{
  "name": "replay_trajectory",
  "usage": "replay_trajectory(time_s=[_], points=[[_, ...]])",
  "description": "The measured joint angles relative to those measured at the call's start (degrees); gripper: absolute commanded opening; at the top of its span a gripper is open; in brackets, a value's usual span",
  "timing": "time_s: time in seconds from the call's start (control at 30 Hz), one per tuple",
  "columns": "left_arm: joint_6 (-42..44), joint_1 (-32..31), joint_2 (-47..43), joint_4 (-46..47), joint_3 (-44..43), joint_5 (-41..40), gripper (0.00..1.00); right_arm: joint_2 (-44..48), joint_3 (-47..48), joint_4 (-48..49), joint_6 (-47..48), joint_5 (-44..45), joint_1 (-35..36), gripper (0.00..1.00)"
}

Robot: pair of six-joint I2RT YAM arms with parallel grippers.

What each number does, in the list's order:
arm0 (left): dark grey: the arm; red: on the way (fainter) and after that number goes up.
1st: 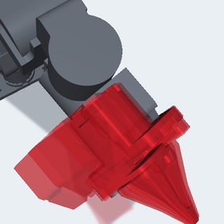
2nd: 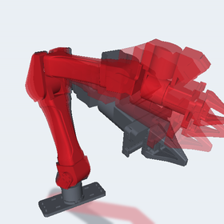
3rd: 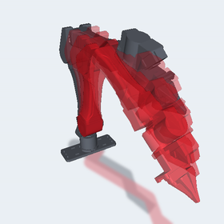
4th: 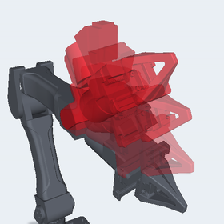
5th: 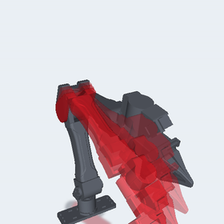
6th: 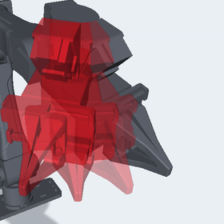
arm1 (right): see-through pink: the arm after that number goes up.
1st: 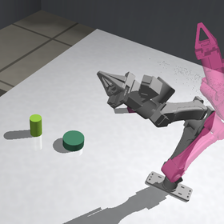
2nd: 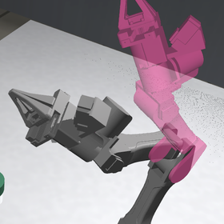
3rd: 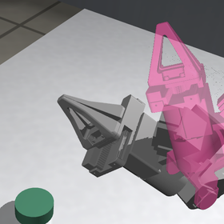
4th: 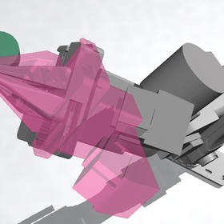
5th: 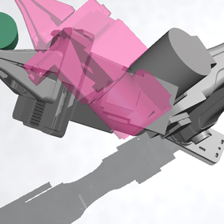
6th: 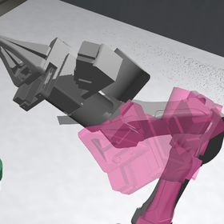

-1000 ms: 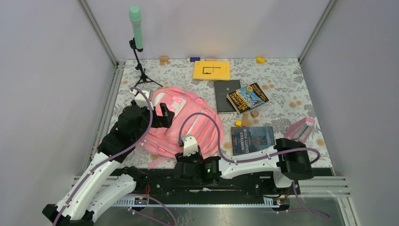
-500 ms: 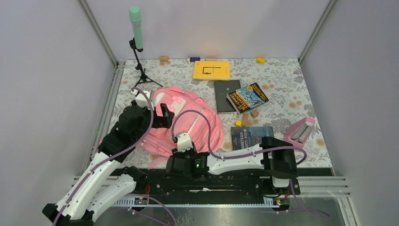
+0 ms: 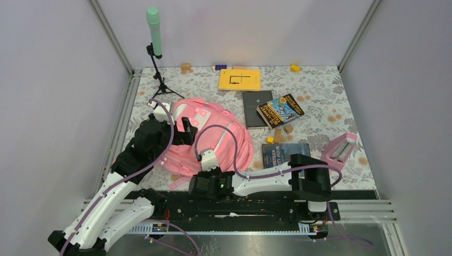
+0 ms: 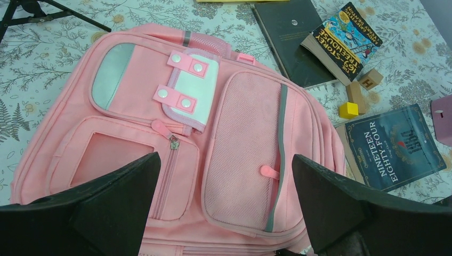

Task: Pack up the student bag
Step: Zip the student bag at the center of the board.

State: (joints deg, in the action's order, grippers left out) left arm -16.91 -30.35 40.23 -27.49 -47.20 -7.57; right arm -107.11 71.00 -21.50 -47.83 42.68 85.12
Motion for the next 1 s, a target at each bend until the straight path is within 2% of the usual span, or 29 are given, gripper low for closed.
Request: replay_trajectory(time_s=[0.23,0.43,0.7,1.0], points=[[1.2,0.0,0.1,0.1,0.2,0.4,0.99,8.7,-8.9,6.6,3.1,-1.9,-0.8,0.00],[5.7,0.0,-1.0,2.0,3.2,6.5,0.98,18.6,-18.9,17.4,10.6,-14.2,-5.6,0.00],[11.9,-3.9,0.2,3.6,4.9,19.6,0.96,28.6,-24.2,23.9,18.2,-29.6,-12.4,0.00],[19.2,-8.8,3.9,1.0,5.4,23.9,0.77,35.7,-31.3,28.3,19.8,-39.0,-18.5,0.00]])
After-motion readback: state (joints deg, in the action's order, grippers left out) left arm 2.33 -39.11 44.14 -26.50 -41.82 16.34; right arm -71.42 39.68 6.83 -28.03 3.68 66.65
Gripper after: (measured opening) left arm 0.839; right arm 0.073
